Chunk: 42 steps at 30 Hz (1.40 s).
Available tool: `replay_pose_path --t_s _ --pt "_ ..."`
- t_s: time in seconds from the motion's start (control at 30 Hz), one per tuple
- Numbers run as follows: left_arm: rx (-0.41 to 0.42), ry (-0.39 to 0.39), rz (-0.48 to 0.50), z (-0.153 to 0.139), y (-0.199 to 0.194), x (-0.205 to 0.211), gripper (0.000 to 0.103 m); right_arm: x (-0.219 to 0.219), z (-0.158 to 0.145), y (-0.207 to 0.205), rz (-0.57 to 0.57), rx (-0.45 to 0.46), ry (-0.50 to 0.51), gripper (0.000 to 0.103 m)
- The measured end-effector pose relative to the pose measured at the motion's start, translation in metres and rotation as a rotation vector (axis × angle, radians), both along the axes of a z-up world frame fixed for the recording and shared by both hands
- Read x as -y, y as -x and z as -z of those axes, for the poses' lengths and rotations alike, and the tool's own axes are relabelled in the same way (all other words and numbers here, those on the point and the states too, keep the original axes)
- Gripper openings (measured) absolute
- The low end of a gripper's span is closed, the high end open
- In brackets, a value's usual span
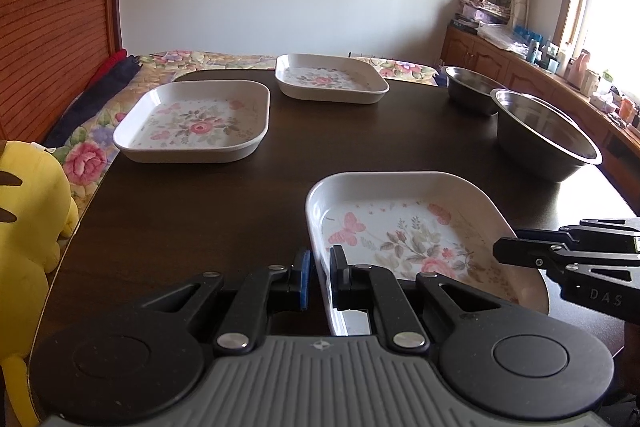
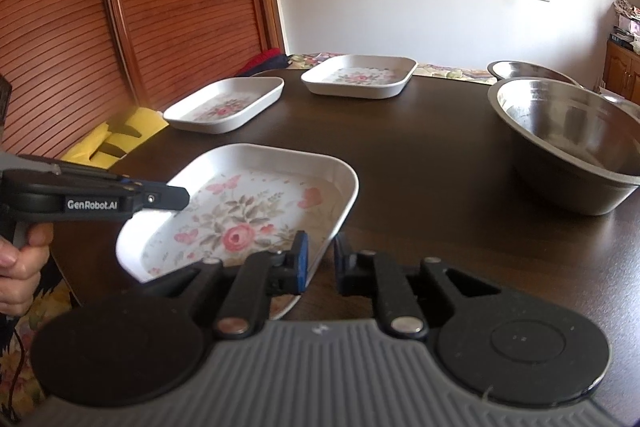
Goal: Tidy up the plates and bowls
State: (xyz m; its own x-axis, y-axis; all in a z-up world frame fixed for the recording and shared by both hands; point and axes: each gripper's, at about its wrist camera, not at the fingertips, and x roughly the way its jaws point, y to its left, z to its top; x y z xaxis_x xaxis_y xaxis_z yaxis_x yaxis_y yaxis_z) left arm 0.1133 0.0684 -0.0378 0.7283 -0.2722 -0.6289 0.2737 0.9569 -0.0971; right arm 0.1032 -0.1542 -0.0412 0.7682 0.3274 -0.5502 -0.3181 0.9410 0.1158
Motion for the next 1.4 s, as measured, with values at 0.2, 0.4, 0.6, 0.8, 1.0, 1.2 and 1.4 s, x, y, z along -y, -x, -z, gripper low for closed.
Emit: replay_pose_path --t_s 0.2,0.4,0.6,0.8,1.0,1.2,1.4 --pt "0.012 -0.002 -0.007 -0.005 0.000 -0.002 0.011 0.003 -0.005 0.001 0.009 0.004 -0.005 0.016" --pt "0.032 -0.004 -0.006 -0.013 0.000 -0.002 0.015 0.006 -0.015 0.002 0.017 0.031 -0.005 0.016" --pt "0.064 -0.008 -0.014 -0.024 -0.003 -0.003 0.045 0.010 -0.024 -0.003 0.021 0.058 -0.013 0.016" --pt "0.100 -0.012 -0.026 -0.034 -0.010 -0.006 0.061 0.010 -0.032 -0.011 0.021 0.083 -0.009 0.016" --pt "0.140 -0.024 -0.035 -0.045 -0.019 -0.010 0.081 0.010 -0.041 -0.021 0.022 0.104 -0.014 0.016" --pt "0.168 -0.029 -0.039 -0.054 -0.032 -0.016 0.084 0.006 -0.049 -0.032 0.018 0.122 -0.005 0.032" --pt "0.185 -0.040 -0.050 -0.059 -0.048 -0.025 0.086 0.000 -0.057 -0.047 0.010 0.136 0.007 0.039"
